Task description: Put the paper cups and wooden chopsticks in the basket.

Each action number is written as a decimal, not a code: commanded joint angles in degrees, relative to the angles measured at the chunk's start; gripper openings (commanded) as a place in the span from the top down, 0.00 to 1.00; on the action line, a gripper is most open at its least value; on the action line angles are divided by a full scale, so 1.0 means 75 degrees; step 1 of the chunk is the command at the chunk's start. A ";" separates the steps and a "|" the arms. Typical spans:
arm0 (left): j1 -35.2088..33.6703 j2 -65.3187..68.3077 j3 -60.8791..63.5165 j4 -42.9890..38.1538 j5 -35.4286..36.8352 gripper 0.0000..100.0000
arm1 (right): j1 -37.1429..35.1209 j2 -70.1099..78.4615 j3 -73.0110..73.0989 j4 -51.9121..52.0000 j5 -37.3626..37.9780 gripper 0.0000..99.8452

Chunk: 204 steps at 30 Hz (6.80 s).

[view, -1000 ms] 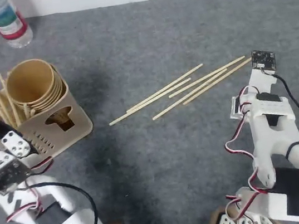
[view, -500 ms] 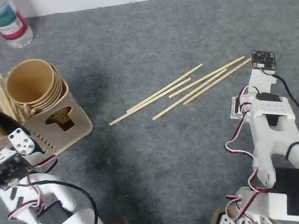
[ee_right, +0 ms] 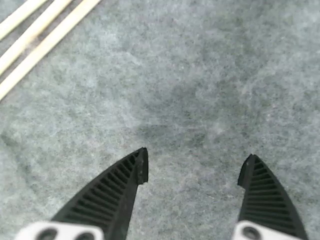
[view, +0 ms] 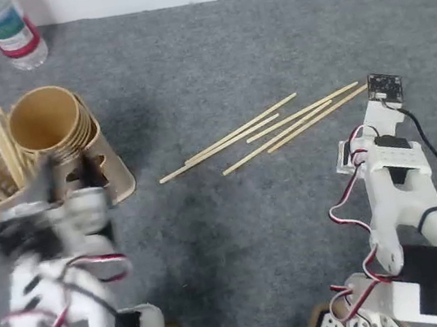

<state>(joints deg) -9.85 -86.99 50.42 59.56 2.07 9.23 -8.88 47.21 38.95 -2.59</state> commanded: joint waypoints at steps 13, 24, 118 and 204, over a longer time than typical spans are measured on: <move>0.3997 1.0280 -0.4202 0.0856 -0.2063 0.89 | -0.0088 -0.0311 -0.0012 -0.0135 0.0129 0.70; 0.3833 1.5789 -0.9747 0.2415 -0.3223 0.89 | -0.0088 -0.0311 -0.0012 -0.0135 0.0129 0.70; 0.3411 2.0583 -1.5666 0.5451 -0.3950 0.89 | -0.0100 -0.0311 0.0012 -0.0111 0.0129 0.70; 0.1641 0.7889 -1.0391 0.5404 -0.1489 0.99 | -0.0100 -0.0311 0.0012 -0.0123 0.0129 0.70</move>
<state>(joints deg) 7.12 -13.23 -34.07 99.47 -10.24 9.14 -8.88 47.21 38.95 -2.59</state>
